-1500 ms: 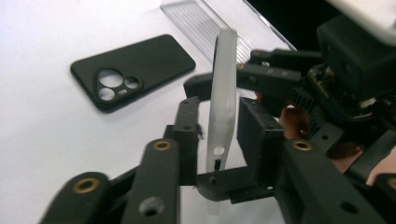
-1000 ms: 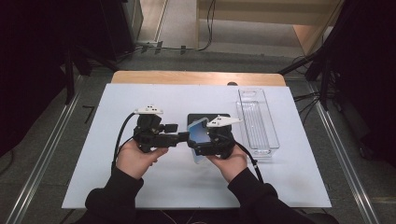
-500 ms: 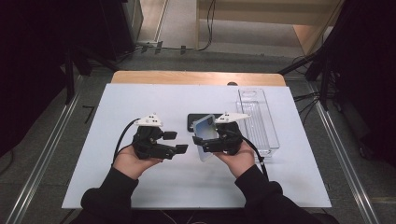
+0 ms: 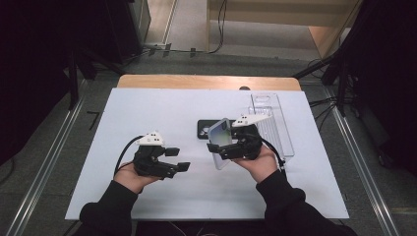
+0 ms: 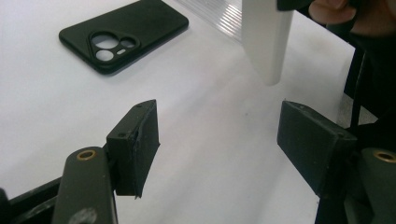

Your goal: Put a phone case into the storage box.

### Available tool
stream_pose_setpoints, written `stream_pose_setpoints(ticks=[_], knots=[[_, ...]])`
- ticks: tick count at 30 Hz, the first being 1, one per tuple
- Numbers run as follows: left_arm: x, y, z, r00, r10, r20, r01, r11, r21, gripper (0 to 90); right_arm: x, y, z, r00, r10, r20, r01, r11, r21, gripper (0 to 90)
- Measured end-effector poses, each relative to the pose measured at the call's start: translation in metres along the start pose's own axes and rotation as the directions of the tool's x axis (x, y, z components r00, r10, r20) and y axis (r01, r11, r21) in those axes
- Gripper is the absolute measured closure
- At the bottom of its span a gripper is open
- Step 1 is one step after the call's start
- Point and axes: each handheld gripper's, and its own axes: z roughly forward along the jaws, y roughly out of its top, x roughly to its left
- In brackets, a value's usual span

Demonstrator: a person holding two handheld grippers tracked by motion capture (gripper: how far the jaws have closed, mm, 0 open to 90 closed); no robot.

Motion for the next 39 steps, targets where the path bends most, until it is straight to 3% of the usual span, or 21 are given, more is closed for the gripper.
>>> stream_pose_setpoints(ticks=[14,19,30,39], knots=[[0.007,-0.022,-0.006,0.9996,-0.025,-0.01,0.025,0.9995,0.021,30.1,-0.01,0.013,-0.03,0.9987,-0.048,-0.017,0.048,0.999,-0.017,15.6],[0.009,-0.025,-0.009,0.9987,-0.047,-0.022,0.047,0.9986,0.026,30.1,-0.016,0.019,-0.044,0.9978,-0.066,0.007,0.066,0.997,-0.039,15.5],[0.008,-0.031,-0.014,0.9962,-0.074,-0.046,0.076,0.9965,0.034,30.1,-0.036,0.03,-0.073,0.9962,-0.01,0.087,0.018,0.995,-0.096,15.5],[0.008,-0.037,-0.019,0.9941,-0.091,-0.06,0.092,0.9955,0.024,30.2,-0.053,0.035,-0.087,0.9851,0.04,0.167,-0.02,0.993,-0.118,15.5]])
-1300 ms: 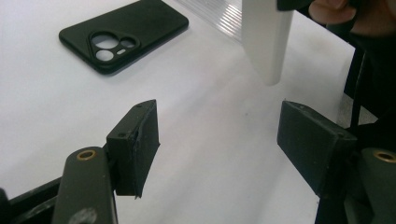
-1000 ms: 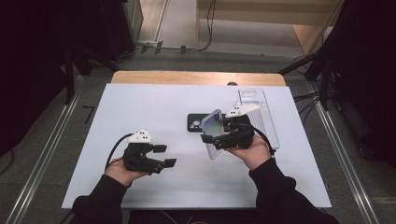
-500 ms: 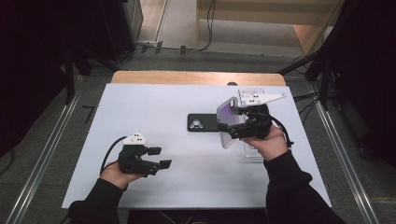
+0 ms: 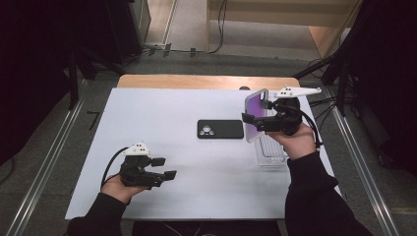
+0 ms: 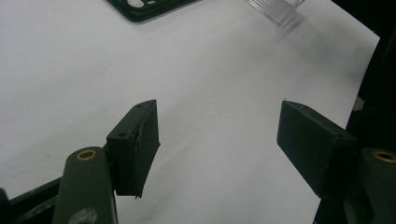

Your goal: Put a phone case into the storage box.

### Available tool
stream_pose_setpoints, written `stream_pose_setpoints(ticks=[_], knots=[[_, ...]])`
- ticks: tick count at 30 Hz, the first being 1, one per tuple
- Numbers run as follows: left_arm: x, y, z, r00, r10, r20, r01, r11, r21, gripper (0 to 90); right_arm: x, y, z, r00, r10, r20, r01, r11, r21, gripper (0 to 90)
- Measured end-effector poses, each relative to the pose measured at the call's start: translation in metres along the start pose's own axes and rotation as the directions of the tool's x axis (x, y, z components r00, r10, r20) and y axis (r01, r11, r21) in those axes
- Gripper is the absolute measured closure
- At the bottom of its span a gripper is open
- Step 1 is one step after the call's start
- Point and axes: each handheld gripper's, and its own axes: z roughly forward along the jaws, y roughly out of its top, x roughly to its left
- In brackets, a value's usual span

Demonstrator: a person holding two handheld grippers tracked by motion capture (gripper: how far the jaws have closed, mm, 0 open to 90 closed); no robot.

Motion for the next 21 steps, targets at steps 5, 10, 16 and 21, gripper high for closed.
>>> stream_pose_setpoints(ticks=[5,10,16,21], knots=[[0.001,-0.003,-0.004,0.9999,-0.013,-0.008,0.013,0.9999,-0.011,30.2,-0.012,-0.001,0.0,0.9986,0.039,0.036,-0.038,0.999,-0.027,15.5],[0.001,-0.004,-0.004,0.9997,-0.021,-0.01,0.021,0.9997,-0.015,30.3,-0.026,-0.005,0.002,0.9892,0.097,0.11,-0.09,0.994,-0.06,15.5],[0.002,-0.005,-0.003,0.9995,-0.03,-0.004,0.03,0.9994,-0.018,30.3,-0.042,-0.009,0.006,0.9742,0.138,0.179,-0.126,0.989,-0.077,15.5],[0.003,-0.005,-0.004,0.9995,-0.033,-0.005,0.033,0.9992,-0.022,30.3,-0.054,-0.008,0.01,0.9629,0.176,0.205,-0.157,0.982,-0.103,15.6]])
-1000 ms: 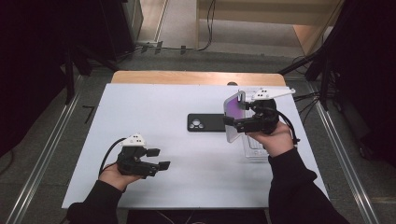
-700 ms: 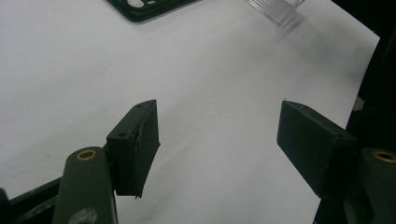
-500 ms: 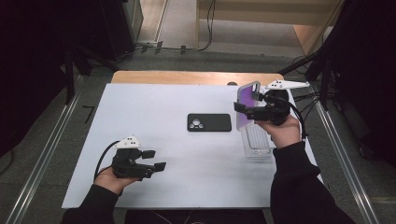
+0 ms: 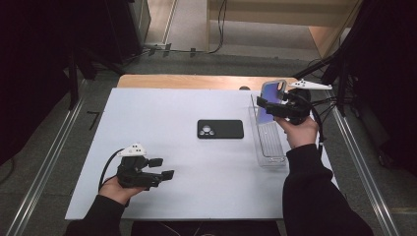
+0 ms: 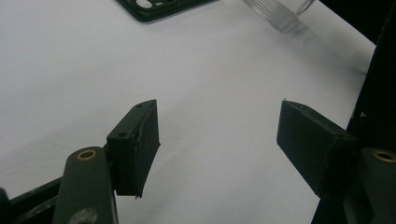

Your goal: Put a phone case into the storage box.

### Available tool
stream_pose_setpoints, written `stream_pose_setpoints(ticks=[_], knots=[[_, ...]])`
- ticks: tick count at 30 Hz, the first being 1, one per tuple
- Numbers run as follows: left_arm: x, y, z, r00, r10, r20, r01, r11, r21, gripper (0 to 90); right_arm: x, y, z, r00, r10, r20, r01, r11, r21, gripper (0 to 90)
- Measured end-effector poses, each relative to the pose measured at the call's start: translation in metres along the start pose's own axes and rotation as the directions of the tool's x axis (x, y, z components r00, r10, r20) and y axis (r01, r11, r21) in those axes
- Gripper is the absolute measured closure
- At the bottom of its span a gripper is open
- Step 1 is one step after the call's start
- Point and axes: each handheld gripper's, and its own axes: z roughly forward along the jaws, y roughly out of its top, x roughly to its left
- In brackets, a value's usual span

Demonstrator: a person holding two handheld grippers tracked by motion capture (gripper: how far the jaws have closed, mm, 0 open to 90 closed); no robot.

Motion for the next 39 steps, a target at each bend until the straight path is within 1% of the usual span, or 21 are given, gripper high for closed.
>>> stream_pose_setpoints(ticks=[3,7,11,13,15,17,20,22,25,26,28,31,33,34,36,37,39], knots=[[0.001,0.0,0.0,1.0,-0.003,-0.006,0.003,1.0,0.002,30.3,-0.005,0.002,0.005,0.9998,0.017,0.01,-0.017,1.0,-0.002,15.6],[0.001,0.0,0.001,1.0,0.001,-0.002,-0.001,1.0,0.004,30.3,-0.011,0.003,0.012,0.9995,0.015,0.028,-0.015,1.0,-0.012,15.5],[0.002,0.0,0.002,0.9999,-0.007,0.014,0.007,1.0,0.002,30.3,-0.017,0.007,0.021,0.9984,0.02,0.054,-0.02,1.0,-0.002,15.6],[0.002,0.001,0.003,0.9999,-0.001,0.013,0.001,1.0,0.002,30.3,-0.02,0.008,0.025,0.9978,0.015,0.064,-0.015,1.0,0.0,15.5],[0.002,0.001,0.003,0.9999,-0.001,0.015,0.001,1.0,0.003,30.3,-0.023,0.009,0.03,0.9963,0.007,0.085,-0.007,1.0,-0.005,15.5],[0.003,0.001,0.004,0.9999,0.003,0.012,-0.003,1.0,0.005,30.3,-0.028,0.01,0.034,0.9951,0.019,0.097,-0.018,1.0,-0.009,15.5],[0.003,0.001,0.005,0.9999,0.003,0.01,-0.003,1.0,0.009,30.3,-0.035,0.011,0.042,0.9933,0.049,0.105,-0.049,0.999,-0.005,15.5],[0.004,0.001,0.005,0.9999,0.004,0.011,-0.004,0.9999,0.011,30.3,-0.04,0.011,0.049,0.9912,0.065,0.115,-0.065,0.998,-0.001,15.5],[0.003,0.002,0.005,0.9999,0.004,0.012,-0.004,0.9999,0.014,30.3,-0.045,0.012,0.058,0.9877,0.073,0.138,-0.078,0.997,0.029,15.4],[0.003,0.002,0.005,0.9999,0.005,0.012,-0.005,0.9999,0.013,30.3,-0.046,0.012,0.061,0.986,0.071,0.151,-0.077,0.996,0.036,15.4],[0.003,0.002,0.006,0.9999,0.005,0.012,-0.005,0.9999,0.014,30.3,-0.049,0.013,0.068,0.9853,0.069,0.157,-0.076,0.996,0.038,15.4],[0.003,0.002,0.006,0.9999,0.006,0.012,-0.006,0.9999,0.014,30.3,-0.053,0.013,0.08,0.9815,0.061,0.181,-0.073,0.995,0.061,15.3],[0.003,0.002,0.006,0.9999,0.006,0.013,-0.006,0.9998,0.017,30.3,-0.054,0.012,0.086,0.977,0.054,0.207,-0.071,0.994,0.078,15.3],[0.003,0.002,0.007,0.9999,0.008,0.012,-0.008,0.9998,0.017,30.3,-0.054,0.012,0.089,0.9742,0.056,0.219,-0.074,0.994,0.079,15.3],[0.003,0.002,0.007,0.9999,0.011,0.011,-0.012,0.9997,0.02,30.2,-0.057,0.011,0.094,0.9705,0.085,0.226,-0.104,0.992,0.075,15.3],[0.003,0.002,0.008,0.9998,0.012,0.014,-0.012,0.9997,0.02,30.3,-0.058,0.01,0.096,0.9698,0.088,0.227,-0.108,0.991,0.077,15.3],[0.003,0.002,0.008,0.9998,0.013,0.014,-0.013,0.9996,0.025,30.3,-0.058,0.009,0.102,0.9683,0.08,0.237,-0.103,0.991,0.087,15.2]])
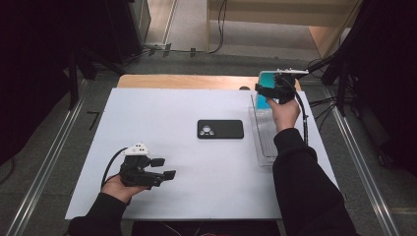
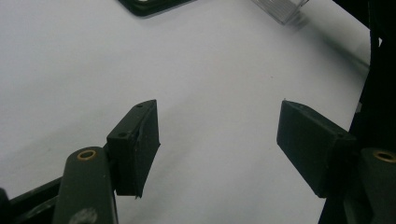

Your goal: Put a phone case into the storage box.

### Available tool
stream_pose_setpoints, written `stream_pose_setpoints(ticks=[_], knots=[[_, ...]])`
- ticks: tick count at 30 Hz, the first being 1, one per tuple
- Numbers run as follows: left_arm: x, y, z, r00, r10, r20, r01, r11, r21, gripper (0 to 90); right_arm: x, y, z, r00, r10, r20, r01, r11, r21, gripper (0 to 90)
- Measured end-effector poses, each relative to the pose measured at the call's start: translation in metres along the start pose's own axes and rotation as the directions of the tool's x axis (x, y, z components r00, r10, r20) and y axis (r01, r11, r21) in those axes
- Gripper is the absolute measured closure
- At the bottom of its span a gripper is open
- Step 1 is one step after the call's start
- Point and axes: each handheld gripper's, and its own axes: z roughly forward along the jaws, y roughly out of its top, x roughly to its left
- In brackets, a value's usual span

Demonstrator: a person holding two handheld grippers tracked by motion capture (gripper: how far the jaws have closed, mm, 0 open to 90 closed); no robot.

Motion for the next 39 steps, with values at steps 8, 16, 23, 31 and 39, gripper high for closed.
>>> stream_pose_setpoints(ticks=[8,16,23,31,39], knots=[[0.0,0.0,0.002,1.0,0.005,0.008,-0.005,1.0,0.004,30.3,-0.005,-0.003,0.021,0.9996,0.015,0.026,-0.016,0.999,0.031,15.0],[0.0,0.001,0.002,1.0,0.004,0.007,-0.004,1.0,0.009,30.3,-0.01,-0.006,0.033,0.9988,0.028,0.041,-0.029,0.999,0.034,14.5],[0.0,0.0,0.003,1.0,0.003,0.01,-0.003,0.9999,0.011,30.3,-0.009,-0.007,0.038,0.999,0.02,0.039,-0.023,0.998,0.055,13.7],[0.0,0.0,0.003,0.9999,0.004,0.01,-0.004,0.9999,0.011,30.3,-0.007,-0.004,0.034,0.9988,0.021,0.043,-0.022,0.999,0.023,13.4],[0.0,0.0,0.003,0.9999,0.004,0.011,-0.005,0.9999,0.012,30.3,-0.009,-0.003,0.034,0.9993,0.03,0.02,-0.031,0.999,0.034,7.7]])
